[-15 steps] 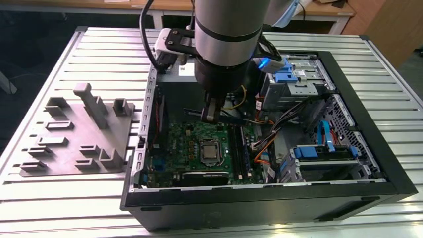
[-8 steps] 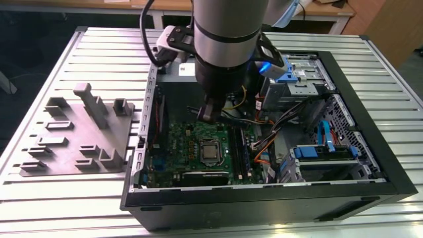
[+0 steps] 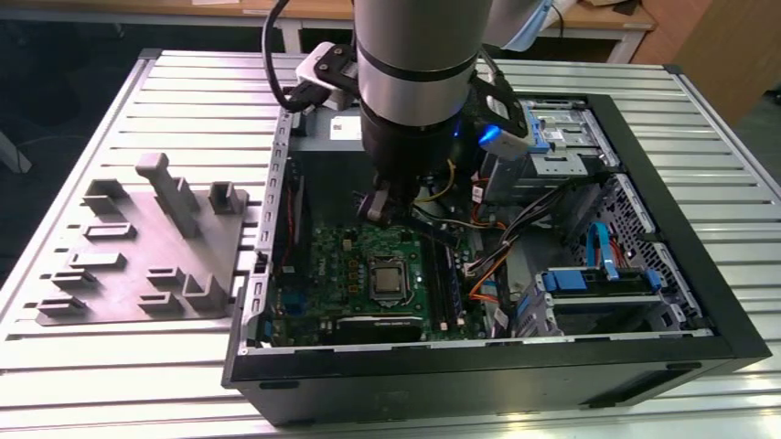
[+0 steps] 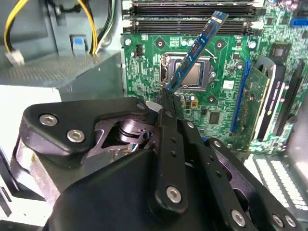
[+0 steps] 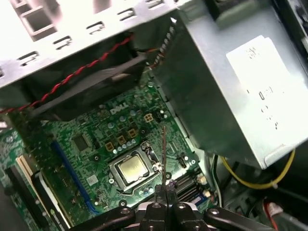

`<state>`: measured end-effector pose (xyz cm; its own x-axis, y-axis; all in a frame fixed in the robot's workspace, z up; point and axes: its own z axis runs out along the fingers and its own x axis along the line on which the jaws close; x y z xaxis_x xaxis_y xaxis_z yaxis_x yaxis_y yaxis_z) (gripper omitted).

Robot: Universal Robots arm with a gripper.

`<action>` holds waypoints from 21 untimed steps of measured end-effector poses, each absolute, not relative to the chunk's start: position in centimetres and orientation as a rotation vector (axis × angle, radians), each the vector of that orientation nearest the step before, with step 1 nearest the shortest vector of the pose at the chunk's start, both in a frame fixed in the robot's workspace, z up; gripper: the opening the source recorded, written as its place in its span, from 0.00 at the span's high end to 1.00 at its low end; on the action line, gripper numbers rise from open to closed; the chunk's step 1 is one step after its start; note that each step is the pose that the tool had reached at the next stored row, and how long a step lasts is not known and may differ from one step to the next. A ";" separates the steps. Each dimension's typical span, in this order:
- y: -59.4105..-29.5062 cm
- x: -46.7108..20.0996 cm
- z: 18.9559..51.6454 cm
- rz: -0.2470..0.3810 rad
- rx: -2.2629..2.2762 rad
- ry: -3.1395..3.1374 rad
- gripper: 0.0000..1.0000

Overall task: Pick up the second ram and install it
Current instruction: 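Insert the second ram into the second slot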

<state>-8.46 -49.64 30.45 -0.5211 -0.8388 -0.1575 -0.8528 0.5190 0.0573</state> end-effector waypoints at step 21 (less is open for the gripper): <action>-49.6 -8.5 30.1 0.157 -0.935 2.856 0.89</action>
<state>-8.46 -49.64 30.12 -0.7988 -0.5806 -0.1576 -0.5944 0.8022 0.0573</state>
